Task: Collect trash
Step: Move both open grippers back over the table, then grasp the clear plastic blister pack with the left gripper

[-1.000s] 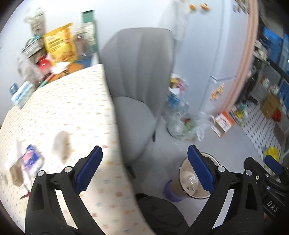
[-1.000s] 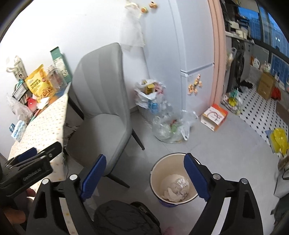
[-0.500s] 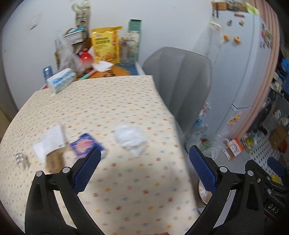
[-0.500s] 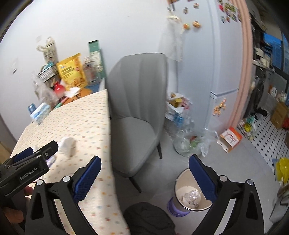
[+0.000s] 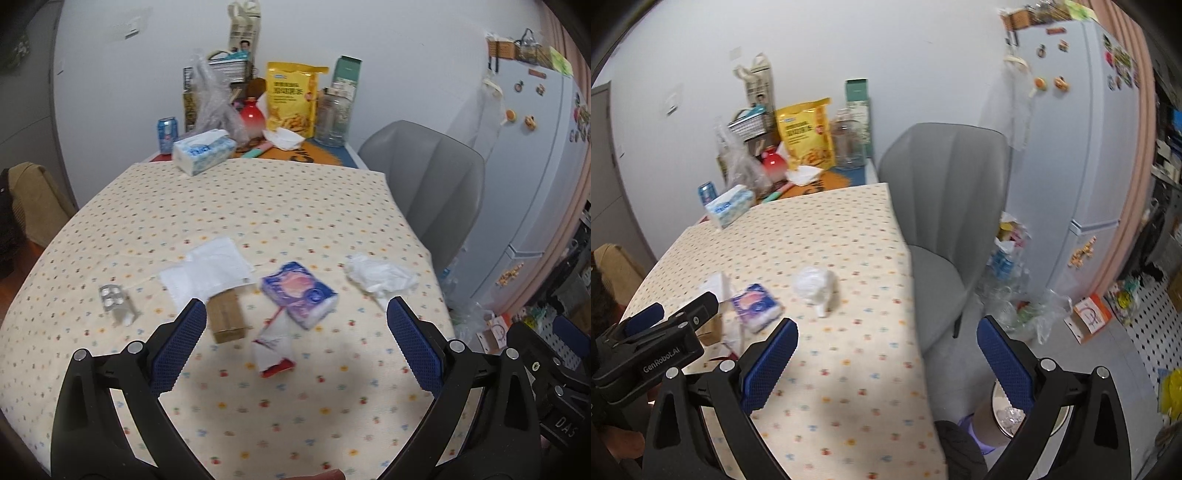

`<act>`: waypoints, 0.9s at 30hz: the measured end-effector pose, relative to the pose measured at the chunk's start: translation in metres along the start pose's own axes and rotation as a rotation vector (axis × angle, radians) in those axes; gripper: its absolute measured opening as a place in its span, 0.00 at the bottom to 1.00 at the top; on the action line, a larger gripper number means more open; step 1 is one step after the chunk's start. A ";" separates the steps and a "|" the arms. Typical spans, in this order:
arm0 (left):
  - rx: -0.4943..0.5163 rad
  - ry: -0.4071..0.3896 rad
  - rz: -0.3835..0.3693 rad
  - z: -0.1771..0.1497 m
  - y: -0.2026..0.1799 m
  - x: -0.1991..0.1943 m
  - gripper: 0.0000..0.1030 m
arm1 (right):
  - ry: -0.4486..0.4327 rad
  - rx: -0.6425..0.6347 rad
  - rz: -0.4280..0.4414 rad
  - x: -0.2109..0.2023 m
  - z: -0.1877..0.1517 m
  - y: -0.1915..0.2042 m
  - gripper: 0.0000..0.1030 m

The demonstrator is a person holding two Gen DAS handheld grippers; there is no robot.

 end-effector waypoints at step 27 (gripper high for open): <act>-0.141 0.024 0.143 -0.032 0.131 -0.016 0.94 | 0.019 -0.130 0.065 0.002 -0.021 0.089 0.92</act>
Point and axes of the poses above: each gripper's, at about its wrist camera, not at the fingertips, and x roughly the way its jaws point, y to its left, z to its top, the point moved 9 cm from there along x, roughly the way its jaws point, and after that the axes turned 10 degrees about -z, right-handed, at the moved point
